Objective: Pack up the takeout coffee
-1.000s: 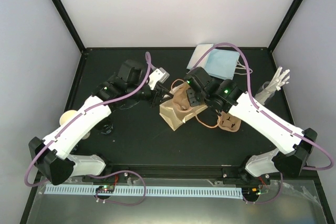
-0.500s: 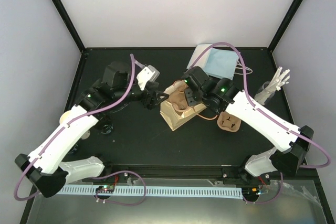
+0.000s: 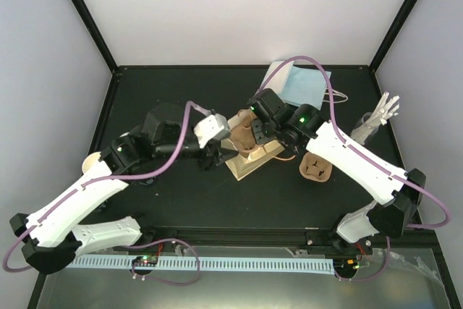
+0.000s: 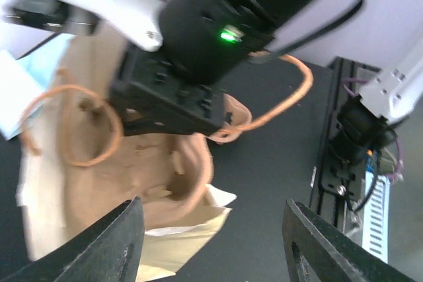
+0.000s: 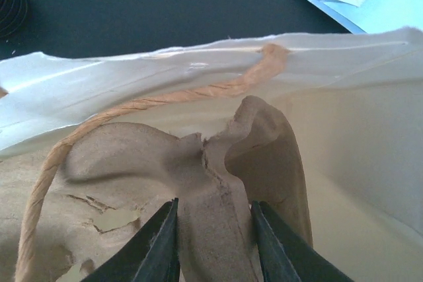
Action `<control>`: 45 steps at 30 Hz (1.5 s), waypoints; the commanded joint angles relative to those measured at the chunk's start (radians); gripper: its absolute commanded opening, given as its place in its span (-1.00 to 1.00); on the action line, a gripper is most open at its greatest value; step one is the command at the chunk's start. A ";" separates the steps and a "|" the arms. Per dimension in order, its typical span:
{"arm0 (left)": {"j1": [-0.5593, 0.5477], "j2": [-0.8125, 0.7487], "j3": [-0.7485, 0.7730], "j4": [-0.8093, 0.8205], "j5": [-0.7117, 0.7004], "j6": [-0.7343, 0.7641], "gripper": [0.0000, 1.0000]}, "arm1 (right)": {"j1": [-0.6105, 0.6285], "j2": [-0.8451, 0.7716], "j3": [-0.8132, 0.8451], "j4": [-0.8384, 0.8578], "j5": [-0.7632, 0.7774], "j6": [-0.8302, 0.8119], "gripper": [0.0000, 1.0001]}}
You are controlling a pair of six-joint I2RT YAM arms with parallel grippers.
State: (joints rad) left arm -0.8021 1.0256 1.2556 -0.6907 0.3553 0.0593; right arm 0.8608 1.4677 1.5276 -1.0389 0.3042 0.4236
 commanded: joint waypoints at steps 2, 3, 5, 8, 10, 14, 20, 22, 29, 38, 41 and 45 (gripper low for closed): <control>-0.128 -0.007 -0.055 0.089 -0.127 0.073 0.07 | -0.012 0.001 0.028 -0.004 -0.012 -0.007 -0.38; -0.147 -0.006 -0.065 0.110 -0.148 0.081 0.03 | -0.013 -0.002 0.027 -0.005 -0.013 -0.006 -0.38; -0.186 -0.009 -0.087 0.159 -0.174 0.105 -0.08 | -0.014 -0.005 0.028 -0.004 -0.016 -0.006 -0.38; -0.226 -0.008 -0.123 0.226 -0.191 0.159 -0.12 | -0.017 -0.005 0.028 0.000 -0.030 -0.006 -0.38; -0.244 -0.004 -0.140 0.266 -0.189 0.183 -0.13 | -0.018 -0.004 0.028 0.003 -0.038 -0.005 -0.38; -0.299 0.011 -0.178 0.342 -0.234 0.249 -0.10 | -0.018 -0.007 0.025 0.004 -0.040 -0.005 -0.38; -0.313 0.007 -0.235 0.465 -0.260 0.320 0.16 | -0.020 -0.012 0.025 0.006 -0.048 -0.009 -0.38; -0.314 0.011 -0.240 0.476 -0.249 0.347 0.23 | -0.020 -0.012 0.027 0.007 -0.053 -0.010 -0.38; -0.319 0.035 -0.267 0.519 -0.218 0.455 0.27 | -0.019 -0.018 0.029 0.009 -0.062 -0.010 -0.38; -0.322 0.112 -0.236 0.559 -0.233 0.495 0.19 | -0.019 -0.025 0.029 0.006 -0.064 -0.009 -0.38; -0.324 0.134 -0.231 0.570 -0.236 0.504 0.13 | -0.020 -0.026 0.029 0.008 -0.066 -0.009 -0.38; -0.325 0.158 -0.221 0.581 -0.238 0.509 -0.04 | -0.019 -0.027 0.027 0.008 -0.064 -0.010 -0.38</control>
State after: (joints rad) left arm -1.1198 1.1652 0.9882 -0.1612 0.1211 0.5426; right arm 0.8459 1.4689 1.5276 -1.0389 0.2440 0.4236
